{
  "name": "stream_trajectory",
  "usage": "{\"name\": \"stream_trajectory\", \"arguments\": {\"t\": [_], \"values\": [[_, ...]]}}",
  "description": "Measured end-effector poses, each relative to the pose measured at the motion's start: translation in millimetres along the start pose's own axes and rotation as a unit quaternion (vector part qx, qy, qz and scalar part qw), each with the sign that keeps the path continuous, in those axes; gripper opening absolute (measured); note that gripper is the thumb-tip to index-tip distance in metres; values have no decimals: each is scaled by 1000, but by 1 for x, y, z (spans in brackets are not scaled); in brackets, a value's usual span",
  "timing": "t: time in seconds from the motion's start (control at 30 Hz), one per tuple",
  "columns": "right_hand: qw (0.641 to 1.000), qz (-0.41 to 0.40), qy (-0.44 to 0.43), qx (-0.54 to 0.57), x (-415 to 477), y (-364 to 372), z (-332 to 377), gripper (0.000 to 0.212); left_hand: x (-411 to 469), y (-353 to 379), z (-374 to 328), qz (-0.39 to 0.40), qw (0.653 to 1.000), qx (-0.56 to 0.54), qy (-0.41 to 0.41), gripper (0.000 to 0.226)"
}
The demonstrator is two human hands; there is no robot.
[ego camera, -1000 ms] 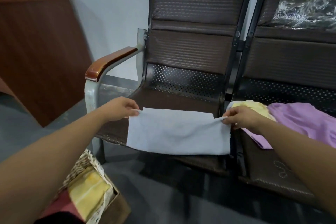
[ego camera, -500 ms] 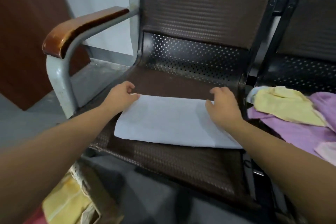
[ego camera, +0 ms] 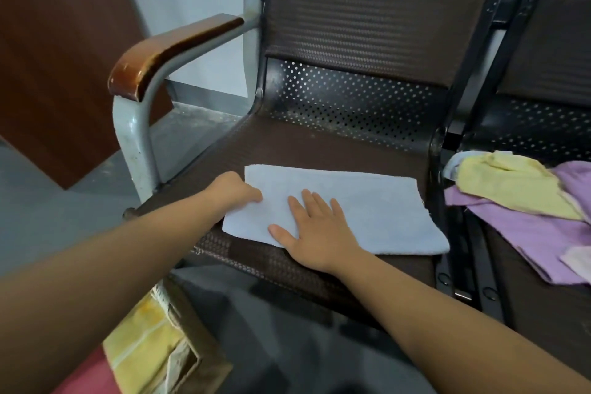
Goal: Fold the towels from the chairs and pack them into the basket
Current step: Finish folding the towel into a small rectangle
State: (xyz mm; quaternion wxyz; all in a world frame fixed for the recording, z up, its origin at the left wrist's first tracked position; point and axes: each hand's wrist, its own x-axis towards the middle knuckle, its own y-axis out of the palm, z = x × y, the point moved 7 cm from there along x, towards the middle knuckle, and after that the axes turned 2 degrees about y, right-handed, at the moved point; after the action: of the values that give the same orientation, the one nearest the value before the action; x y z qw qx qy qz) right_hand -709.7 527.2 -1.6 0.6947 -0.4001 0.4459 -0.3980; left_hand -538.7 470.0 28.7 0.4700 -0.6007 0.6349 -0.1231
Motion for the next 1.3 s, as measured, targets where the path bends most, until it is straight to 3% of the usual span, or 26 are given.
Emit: {"name": "stream_trajectory", "arguments": {"t": [0.23, 0.37, 0.43, 0.47, 0.57, 0.6, 0.63, 0.67, 0.77, 0.87, 0.97, 1.03, 1.1, 1.13, 1.2, 1.3], "values": [[999, -16, -6, 32, -38, 3, 17, 81, -42, -8, -8, -27, 996, 57, 65, 36], [975, -58, 11, 214, -54, -20, 12, 58, -75, -27, -29, -97, 985, 53, 133, 24], [924, -77, 49, 370, -58, -34, -1, 39, -90, -28, -50, -106, 978, 54, 173, 26], [882, -89, 79, 456, -60, -39, -10, 35, -98, -26, -63, -103, 974, 51, 195, 27], [696, -77, 168, 694, -65, -45, -35, 46, -120, -1, -94, -13, 969, -54, 241, 31], [664, -65, 188, 721, -66, -45, -41, 52, -127, 11, -100, 45, 962, -115, 242, 34], [666, -56, 208, 714, -67, -43, -47, 55, -131, 21, -102, 88, 955, -153, 240, 36], [695, -50, 233, 679, -69, -42, -53, 55, -133, 27, -102, 102, 953, -149, 242, 36], [801, -68, 263, 533, -73, -35, -65, 43, -124, 30, -83, 39, 967, -27, 252, 28], [873, -129, 201, 425, -74, -49, -64, 30, -113, 34, -63, -4, 966, 53, 254, 23], [922, -164, 123, 328, -76, -62, -57, 42, -103, 42, -51, -8, 971, 68, 227, 22], [968, -154, 105, 169, -76, -56, -58, 46, -98, 48, -44, -4, 982, 49, 184, 25], [983, -168, 63, -35, -78, -55, -59, 49, -91, 54, -40, 4, 989, 23, 149, 28], [983, -162, 29, -77, -78, -55, -58, 55, -87, 58, -38, 8, 990, 11, 137, 30], [994, -88, -8, -67, -75, -47, -61, 60, -81, 62, -35, 12, 993, -10, 115, 34], [999, 31, 20, -9, -74, -14, -64, 64, -78, 67, -34, 19, 995, -48, 81, 36]]}}
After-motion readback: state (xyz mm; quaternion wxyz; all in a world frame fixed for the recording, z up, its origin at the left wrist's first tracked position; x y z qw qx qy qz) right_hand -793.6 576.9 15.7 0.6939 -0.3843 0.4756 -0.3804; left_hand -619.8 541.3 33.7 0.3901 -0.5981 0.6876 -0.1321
